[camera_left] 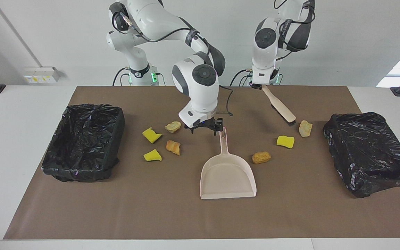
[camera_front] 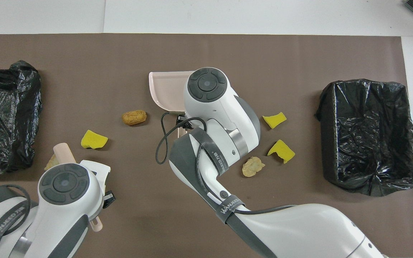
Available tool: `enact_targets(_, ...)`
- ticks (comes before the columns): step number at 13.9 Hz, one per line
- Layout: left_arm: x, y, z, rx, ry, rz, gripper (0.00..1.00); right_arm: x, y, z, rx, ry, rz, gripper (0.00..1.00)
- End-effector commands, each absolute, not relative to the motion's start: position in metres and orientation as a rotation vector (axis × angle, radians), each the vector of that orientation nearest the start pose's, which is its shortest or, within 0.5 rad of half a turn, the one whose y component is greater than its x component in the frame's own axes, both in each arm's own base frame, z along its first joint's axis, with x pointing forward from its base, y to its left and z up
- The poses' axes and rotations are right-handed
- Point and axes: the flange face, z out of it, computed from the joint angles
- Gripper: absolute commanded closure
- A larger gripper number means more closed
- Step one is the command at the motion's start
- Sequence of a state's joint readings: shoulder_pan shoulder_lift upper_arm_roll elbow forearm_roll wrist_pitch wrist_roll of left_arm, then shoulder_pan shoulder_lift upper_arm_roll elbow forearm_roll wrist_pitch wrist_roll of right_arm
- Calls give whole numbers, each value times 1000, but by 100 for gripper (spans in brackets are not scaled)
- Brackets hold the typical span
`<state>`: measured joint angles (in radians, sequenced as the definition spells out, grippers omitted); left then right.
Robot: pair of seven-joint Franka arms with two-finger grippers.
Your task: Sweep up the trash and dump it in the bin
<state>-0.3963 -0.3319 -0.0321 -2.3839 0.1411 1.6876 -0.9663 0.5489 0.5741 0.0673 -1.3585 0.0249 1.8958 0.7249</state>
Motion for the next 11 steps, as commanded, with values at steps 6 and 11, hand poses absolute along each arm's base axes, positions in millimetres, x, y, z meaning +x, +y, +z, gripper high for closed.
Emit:
enact_targets(6,366,-73,376,-2691,-622,322,100,575,448,357,-3050,135,101,0)
enact_targets(11,366,-49,362,-2662,-469,362,100,578,444,356,-3062,-12,81,48)
